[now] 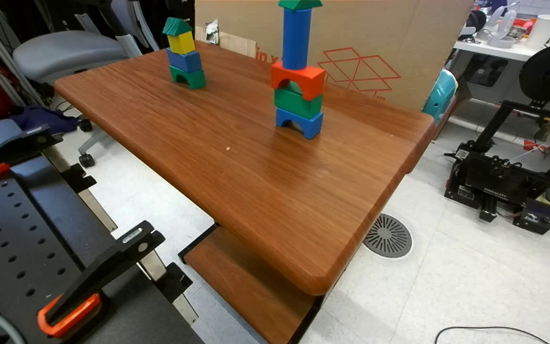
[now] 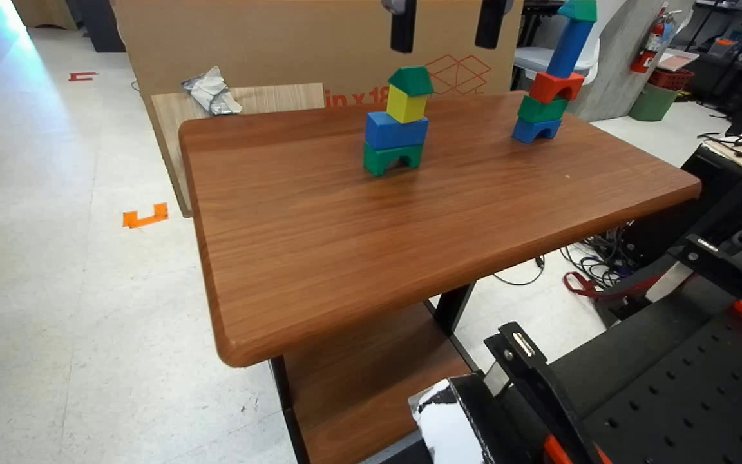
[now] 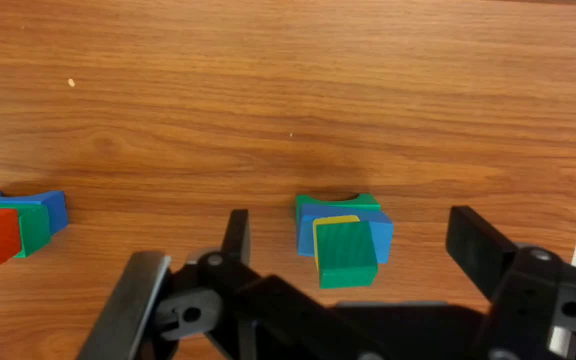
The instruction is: Pick up the triangular block and put it on the table
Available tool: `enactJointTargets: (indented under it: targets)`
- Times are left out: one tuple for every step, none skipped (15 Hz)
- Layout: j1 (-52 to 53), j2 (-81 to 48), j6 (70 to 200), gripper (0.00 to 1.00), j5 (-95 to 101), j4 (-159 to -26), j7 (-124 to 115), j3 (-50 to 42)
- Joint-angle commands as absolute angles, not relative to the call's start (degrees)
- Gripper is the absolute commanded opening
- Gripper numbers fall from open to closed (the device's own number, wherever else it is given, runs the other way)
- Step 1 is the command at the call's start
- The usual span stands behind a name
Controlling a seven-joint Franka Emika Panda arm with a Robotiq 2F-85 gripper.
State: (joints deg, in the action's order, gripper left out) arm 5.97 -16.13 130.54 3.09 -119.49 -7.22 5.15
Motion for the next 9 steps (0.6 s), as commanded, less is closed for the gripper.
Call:
enactJointTargets:
  targets:
    - [7.01,-19.60,129.68,1.00,5.02,-115.16,-8.70,4.05]
    - [7.08,-20.25,129.53,1.00,5.02,-114.52,-8.67,3.97]
    - [7.16,-20.93,129.38,1.00,5.02,-113.80,-8.64,3.87]
    - [7.28,-21.48,129.28,1.00,5.06,-113.26,-8.69,3.77]
    - [7.35,-21.99,129.19,0.99,5.03,-112.70,-8.63,3.70]
    - [7.46,-22.48,129.07,0.98,5.08,-112.19,-8.67,3.65]
    - [7.55,-22.94,129.04,0.95,5.08,-111.74,-8.65,3.63]
    - [7.66,-23.35,128.94,0.79,5.09,-111.28,-8.66,3.62]
    - [7.83,-23.81,128.90,0.72,5.16,-110.86,-8.74,3.59]
